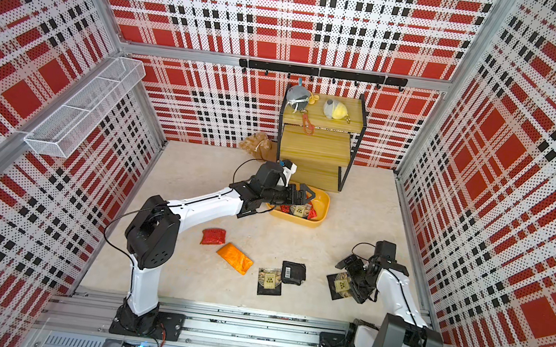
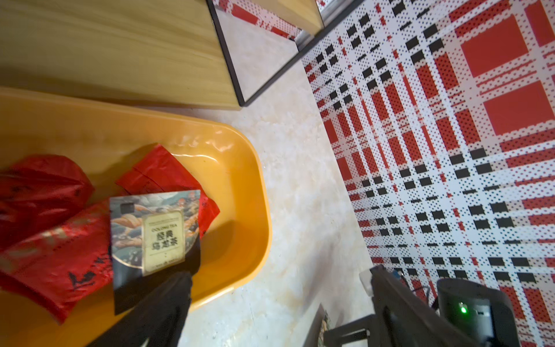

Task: Put the tea bags into the storage box
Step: Pick up the tea bag from the center of the board.

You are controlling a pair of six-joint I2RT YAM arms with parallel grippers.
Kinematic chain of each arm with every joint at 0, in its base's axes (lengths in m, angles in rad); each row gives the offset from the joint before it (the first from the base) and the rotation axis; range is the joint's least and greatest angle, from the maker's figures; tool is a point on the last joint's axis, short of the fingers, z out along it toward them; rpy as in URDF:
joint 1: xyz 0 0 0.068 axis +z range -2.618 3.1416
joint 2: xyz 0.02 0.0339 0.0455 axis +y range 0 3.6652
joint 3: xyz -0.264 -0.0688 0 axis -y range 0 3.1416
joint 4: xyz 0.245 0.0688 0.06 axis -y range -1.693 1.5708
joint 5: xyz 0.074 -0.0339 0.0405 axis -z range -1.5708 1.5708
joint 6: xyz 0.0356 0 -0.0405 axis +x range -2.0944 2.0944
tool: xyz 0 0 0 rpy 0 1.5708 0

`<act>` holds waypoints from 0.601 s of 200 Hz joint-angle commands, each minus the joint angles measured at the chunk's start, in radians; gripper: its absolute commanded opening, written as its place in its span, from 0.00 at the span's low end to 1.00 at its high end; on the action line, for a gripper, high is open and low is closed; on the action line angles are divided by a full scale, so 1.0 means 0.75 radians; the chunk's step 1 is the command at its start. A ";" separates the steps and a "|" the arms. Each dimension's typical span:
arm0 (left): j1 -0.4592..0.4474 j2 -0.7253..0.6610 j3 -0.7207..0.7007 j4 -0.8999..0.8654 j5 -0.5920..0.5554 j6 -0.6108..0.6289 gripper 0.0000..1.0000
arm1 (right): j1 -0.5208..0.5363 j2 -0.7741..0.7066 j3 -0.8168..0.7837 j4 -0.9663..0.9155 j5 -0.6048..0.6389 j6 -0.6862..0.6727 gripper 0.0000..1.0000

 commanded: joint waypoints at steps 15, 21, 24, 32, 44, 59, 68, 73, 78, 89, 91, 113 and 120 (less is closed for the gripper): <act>-0.128 -0.093 -0.141 -0.046 0.040 0.002 0.99 | 0.013 0.064 -0.010 0.080 0.023 -0.005 0.95; -0.146 -0.103 -0.168 -0.048 0.035 0.004 0.99 | 0.013 0.070 -0.005 0.082 0.023 -0.008 0.95; -0.153 -0.109 -0.188 -0.048 0.033 0.004 0.99 | 0.014 0.074 -0.004 0.083 0.024 -0.009 0.95; -0.167 -0.122 -0.232 -0.048 0.035 -0.009 0.99 | 0.013 0.081 -0.001 0.083 0.029 -0.016 0.95; -0.187 -0.134 -0.284 -0.047 0.039 -0.028 0.99 | 0.013 0.088 0.006 0.083 0.031 -0.026 0.95; -0.218 -0.126 -0.316 -0.048 0.063 -0.042 0.99 | 0.013 0.085 0.009 0.085 0.034 -0.031 0.95; -0.242 -0.120 -0.324 -0.044 0.075 -0.049 0.99 | 0.013 0.080 0.009 0.083 0.036 -0.034 0.95; -0.258 -0.114 -0.328 -0.044 0.077 -0.050 0.99 | 0.013 0.077 0.007 0.083 0.034 -0.032 0.95; -0.273 -0.109 -0.332 -0.040 0.084 -0.055 1.00 | 0.013 0.072 0.005 0.083 0.034 -0.030 0.95; -0.299 -0.093 -0.349 -0.009 0.118 -0.081 0.98 | 0.013 0.061 0.001 0.079 0.032 -0.029 0.95; -0.304 -0.089 -0.353 -0.002 0.123 -0.086 0.98 | 0.013 0.060 0.000 0.080 0.033 -0.029 0.95; -0.345 -0.065 -0.403 0.093 0.157 -0.134 0.94 | 0.013 0.058 -0.007 0.095 0.020 -0.024 0.95; -0.351 -0.056 -0.424 0.145 0.181 -0.162 0.92 | 0.013 0.065 -0.008 0.097 0.015 -0.026 0.95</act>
